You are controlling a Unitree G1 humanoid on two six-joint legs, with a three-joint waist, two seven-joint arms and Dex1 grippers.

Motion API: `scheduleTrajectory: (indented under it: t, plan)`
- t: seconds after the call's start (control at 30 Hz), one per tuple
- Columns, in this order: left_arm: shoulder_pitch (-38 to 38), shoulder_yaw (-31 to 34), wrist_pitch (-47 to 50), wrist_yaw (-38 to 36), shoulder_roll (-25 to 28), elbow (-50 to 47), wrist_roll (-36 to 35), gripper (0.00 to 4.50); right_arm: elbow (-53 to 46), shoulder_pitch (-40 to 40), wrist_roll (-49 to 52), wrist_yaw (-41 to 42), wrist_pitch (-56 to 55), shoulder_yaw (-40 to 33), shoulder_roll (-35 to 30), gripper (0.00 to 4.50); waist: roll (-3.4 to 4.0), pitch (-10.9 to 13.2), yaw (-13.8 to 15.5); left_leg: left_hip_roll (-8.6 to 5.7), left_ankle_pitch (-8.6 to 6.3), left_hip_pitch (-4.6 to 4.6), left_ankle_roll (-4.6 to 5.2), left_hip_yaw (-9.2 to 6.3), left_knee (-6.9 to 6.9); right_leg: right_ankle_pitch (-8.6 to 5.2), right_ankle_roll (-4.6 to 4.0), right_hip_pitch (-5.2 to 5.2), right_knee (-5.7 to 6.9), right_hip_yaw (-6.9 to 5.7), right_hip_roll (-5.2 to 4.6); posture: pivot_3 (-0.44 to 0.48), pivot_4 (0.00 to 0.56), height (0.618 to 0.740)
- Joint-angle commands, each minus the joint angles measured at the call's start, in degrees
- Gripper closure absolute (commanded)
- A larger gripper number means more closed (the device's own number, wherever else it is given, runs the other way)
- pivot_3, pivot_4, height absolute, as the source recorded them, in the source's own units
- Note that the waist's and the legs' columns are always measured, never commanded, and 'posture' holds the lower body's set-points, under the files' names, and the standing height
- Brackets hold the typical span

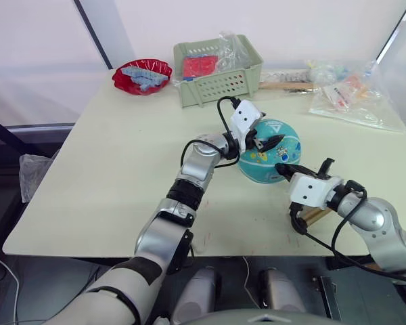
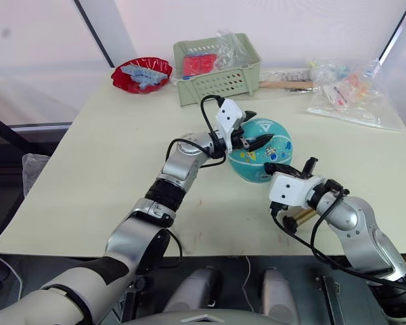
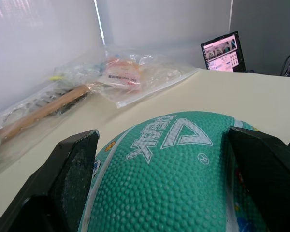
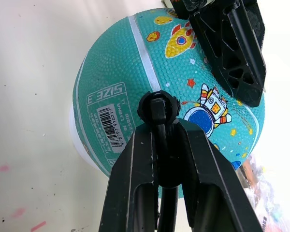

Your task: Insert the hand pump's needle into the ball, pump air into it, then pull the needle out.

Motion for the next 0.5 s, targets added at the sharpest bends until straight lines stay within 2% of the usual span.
scheduleTrajectory:
  t: [0.03, 0.23, 0.5]
  plan:
    - [2.03, -1.91, 0.65, 4.8, -0.38, 5.25, 4.22, 0.0, -3.31, 0.43, 0.35, -0.44, -3.04, -2.62, 0.24, 4.44, 0.0, 0.0, 0.04, 0.0, 0.02, 0.0, 0.0, 0.0, 0.0, 0.02, 0.01, 0.01, 0.0, 0.0, 0.0, 0.0, 0.15, 0.737]
    - [2.31, -3.97, -4.68, 8.96, -0.18, 9.43, 7.99, 0.0, -6.33, 2.8, 3.65, 0.89, -4.32, -6.58, 0.19, 4.44, -0.01, -0.01, 0.69, -0.03, 0.1, 0.0, 0.0, -0.06, 0.0, 0.07, 0.04, 0.08, -0.02, -0.06, -0.04, 0.0, 0.15, 0.737]
    - [3.23, -5.81, -7.41, 8.72, -0.69, 11.52, 8.53, 0.0, -11.78, 5.71, 9.66, 4.95, -2.01, -12.93, -0.38, 4.44, -0.01, -0.01, 1.73, -0.13, 0.11, -0.15, 0.01, -0.26, -0.01, 0.08, 0.02, 0.09, -0.15, -0.29, -0.13, 0.0, 0.15, 0.737]
